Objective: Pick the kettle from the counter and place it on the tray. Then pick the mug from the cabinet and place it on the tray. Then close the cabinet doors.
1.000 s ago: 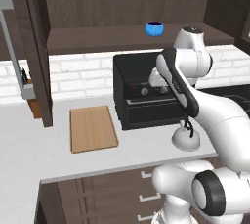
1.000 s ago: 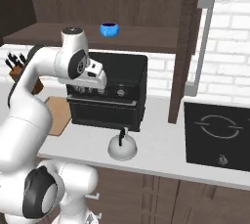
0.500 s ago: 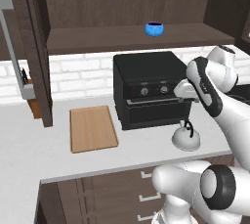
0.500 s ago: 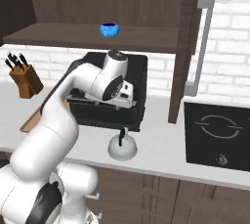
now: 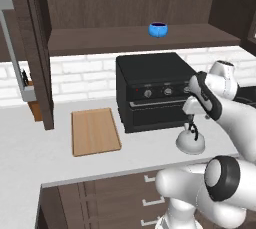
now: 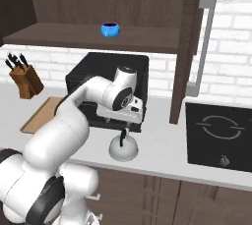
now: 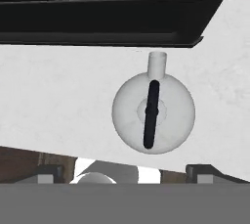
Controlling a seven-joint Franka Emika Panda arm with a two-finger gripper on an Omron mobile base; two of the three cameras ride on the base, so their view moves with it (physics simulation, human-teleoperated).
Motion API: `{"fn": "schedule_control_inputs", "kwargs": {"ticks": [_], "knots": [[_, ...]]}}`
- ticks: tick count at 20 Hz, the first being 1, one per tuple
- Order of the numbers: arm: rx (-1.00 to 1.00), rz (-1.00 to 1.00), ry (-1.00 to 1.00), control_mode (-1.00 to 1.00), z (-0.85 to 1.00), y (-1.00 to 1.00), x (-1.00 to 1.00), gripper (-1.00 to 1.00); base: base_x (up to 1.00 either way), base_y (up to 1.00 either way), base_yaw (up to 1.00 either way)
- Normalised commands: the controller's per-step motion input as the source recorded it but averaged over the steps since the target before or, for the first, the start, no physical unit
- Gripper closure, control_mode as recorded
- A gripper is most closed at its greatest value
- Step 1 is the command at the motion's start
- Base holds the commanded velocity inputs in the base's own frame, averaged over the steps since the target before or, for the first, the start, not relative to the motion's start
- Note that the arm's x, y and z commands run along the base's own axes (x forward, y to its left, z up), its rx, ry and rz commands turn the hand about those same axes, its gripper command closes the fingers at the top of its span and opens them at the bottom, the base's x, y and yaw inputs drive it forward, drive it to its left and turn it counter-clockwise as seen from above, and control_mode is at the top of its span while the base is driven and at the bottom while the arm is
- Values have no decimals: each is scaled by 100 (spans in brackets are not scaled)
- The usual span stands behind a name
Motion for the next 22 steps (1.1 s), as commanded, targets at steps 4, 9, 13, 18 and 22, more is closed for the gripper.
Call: {"fn": "schedule_control_inputs", "kwargs": {"ticks": [4, 9, 13, 18, 22], "knots": [[-3, 0, 9, -100, -53, -13, 0, -100, 0, 0, 0], [0, 0, 0, -100, -41, 0, 0, -100, 0, 0, 0], [0, 0, 0, -100, -30, 0, 3, -100, 0, 0, 0], [0, 0, 0, -100, -25, 0, 14, -100, 0, 0, 0], [0, 0, 0, -100, -23, 0, 15, -100, 0, 0, 0]]}}
